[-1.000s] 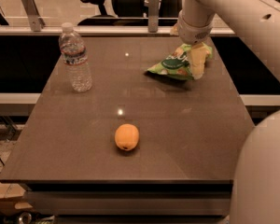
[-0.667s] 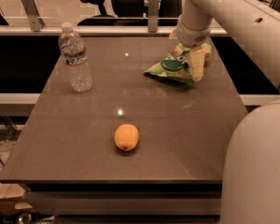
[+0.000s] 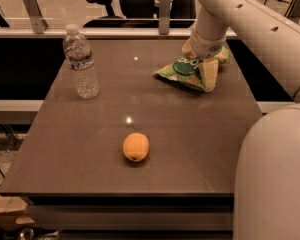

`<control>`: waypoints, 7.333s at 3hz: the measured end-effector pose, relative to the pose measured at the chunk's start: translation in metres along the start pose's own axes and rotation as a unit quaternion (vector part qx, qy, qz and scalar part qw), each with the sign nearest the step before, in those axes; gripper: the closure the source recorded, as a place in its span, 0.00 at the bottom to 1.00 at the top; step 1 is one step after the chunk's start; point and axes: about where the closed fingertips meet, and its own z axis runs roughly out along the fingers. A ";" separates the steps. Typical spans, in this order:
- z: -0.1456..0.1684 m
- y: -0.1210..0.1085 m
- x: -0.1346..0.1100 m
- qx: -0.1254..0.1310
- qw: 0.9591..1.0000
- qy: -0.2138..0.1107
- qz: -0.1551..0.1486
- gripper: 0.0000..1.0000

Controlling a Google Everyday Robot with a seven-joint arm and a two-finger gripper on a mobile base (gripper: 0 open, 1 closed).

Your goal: Move green rice chip bag near orange

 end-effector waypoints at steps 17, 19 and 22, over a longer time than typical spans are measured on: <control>-0.135 0.080 -0.056 0.039 0.992 0.099 0.069 1.00; -0.133 0.112 -0.057 0.053 0.987 0.090 0.118 1.00; -0.128 0.152 -0.063 0.080 0.980 0.074 0.169 1.00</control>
Offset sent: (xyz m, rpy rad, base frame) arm 0.0005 0.0004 -0.0011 -0.0005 0.0005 0.0004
